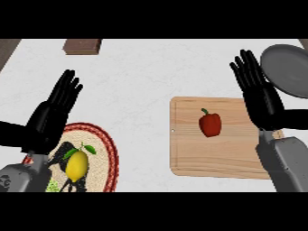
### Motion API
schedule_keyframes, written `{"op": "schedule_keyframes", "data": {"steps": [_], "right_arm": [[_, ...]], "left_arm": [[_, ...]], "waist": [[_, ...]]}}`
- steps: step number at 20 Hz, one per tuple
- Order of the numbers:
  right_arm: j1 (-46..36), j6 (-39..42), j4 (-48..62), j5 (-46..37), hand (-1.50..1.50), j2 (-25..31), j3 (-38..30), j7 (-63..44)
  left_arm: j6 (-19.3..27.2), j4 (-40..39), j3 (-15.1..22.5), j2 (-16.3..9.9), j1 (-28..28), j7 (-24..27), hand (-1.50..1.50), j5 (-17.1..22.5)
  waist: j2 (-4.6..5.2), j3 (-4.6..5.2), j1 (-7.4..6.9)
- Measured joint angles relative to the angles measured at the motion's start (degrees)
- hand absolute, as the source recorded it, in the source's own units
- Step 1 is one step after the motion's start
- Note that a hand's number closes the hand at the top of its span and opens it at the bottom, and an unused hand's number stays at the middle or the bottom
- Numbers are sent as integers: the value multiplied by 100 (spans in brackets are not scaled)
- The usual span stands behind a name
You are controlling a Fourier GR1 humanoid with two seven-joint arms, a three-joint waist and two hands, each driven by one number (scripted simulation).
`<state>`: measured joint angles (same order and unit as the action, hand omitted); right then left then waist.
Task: Pick the bell pepper from the cutting board and place it in the pan
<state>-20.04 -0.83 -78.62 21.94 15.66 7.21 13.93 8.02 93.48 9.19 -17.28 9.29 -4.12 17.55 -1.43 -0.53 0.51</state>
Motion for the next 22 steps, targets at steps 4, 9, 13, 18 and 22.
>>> {"op": "schedule_keyframes", "data": {"steps": [4,9,13,18,22], "right_arm": [[-279,797,30,272,150,359,-132,-129],[-350,1182,408,-146,-150,1120,-235,-154],[132,1715,608,-353,-150,1540,-414,369],[265,1955,674,-1028,-150,2062,-461,883],[47,2083,596,-1483,-150,2276,-319,714]], "left_arm": [[49,-104,146,160,-77,346,0,-328],[124,-129,380,313,-363,690,0,-606],[135,-255,534,516,-593,997,0,-789],[127,-469,541,660,-507,1063,0,-883],[98,-414,545,705,-576,1074,0,-929]], "waist": [[98,31,-55],[137,57,-70],[143,52,-50],[146,51,-42],[143,53,-68]]}}
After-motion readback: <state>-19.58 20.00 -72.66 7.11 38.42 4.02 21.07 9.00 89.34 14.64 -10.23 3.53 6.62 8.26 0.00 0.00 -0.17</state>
